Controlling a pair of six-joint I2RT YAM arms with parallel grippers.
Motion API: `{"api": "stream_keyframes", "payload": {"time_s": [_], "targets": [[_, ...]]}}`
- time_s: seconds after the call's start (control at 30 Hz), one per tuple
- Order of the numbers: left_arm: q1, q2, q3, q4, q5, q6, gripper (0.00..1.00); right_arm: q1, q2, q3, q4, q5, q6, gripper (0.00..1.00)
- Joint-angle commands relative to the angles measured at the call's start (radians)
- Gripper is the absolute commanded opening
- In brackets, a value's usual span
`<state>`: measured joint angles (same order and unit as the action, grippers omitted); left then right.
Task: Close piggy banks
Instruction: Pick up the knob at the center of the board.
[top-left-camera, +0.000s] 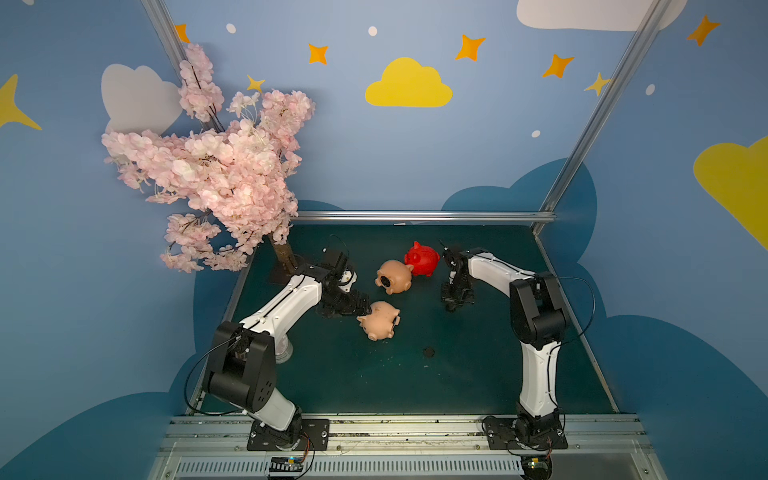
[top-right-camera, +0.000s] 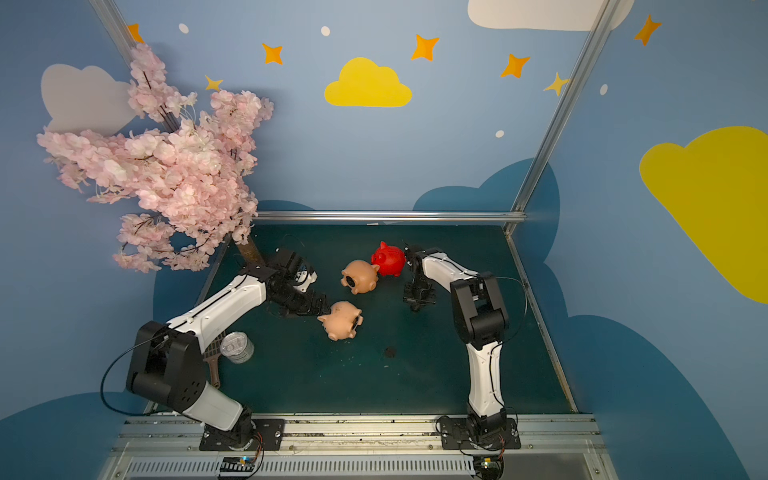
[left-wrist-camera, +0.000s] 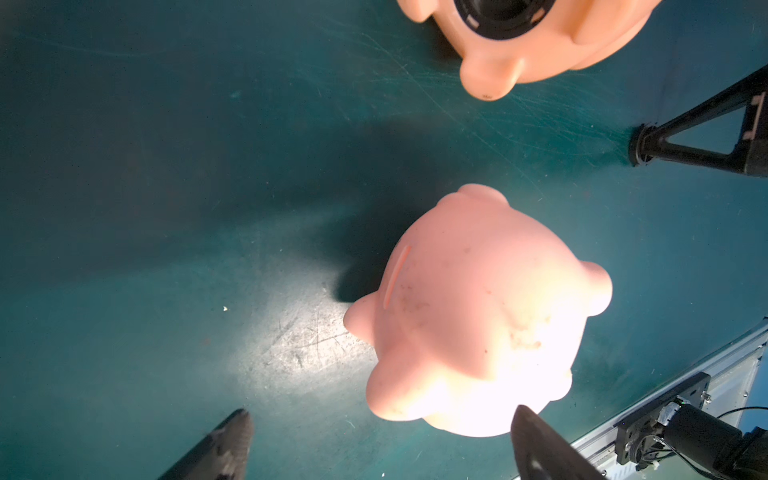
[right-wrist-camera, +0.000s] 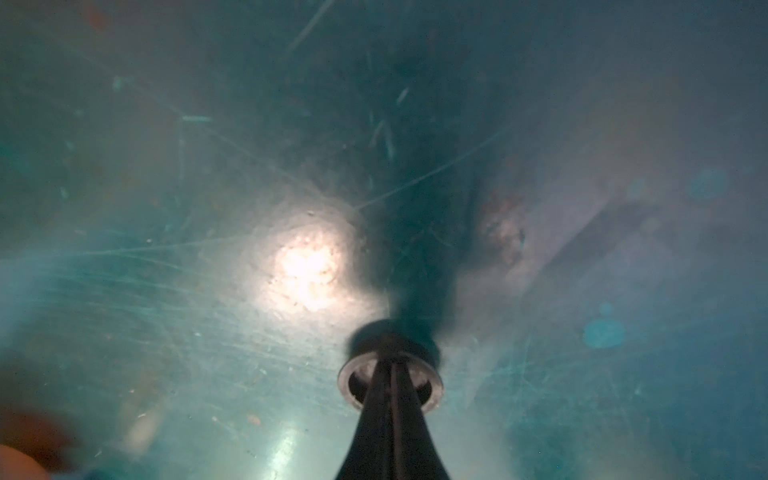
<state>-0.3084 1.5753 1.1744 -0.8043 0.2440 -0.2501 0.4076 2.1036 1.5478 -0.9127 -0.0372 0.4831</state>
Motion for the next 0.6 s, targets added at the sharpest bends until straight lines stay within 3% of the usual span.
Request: {"api": "stream_keyframes", "payload": {"time_s": [0.0, 0.57], "targets": [[0.0, -0.02, 0.005, -0.013, 0.021, 0.012, 0.96, 0.005, 0.071, -0.033, -0.009, 0.006, -0.018, 0.01], [-0.002, -0.034, 0.054, -0.045, 0.035, 0.022, 0.95, 0.007, -0.103, -0.01, -0.013, 0.0, -0.071, 0.0]]}}
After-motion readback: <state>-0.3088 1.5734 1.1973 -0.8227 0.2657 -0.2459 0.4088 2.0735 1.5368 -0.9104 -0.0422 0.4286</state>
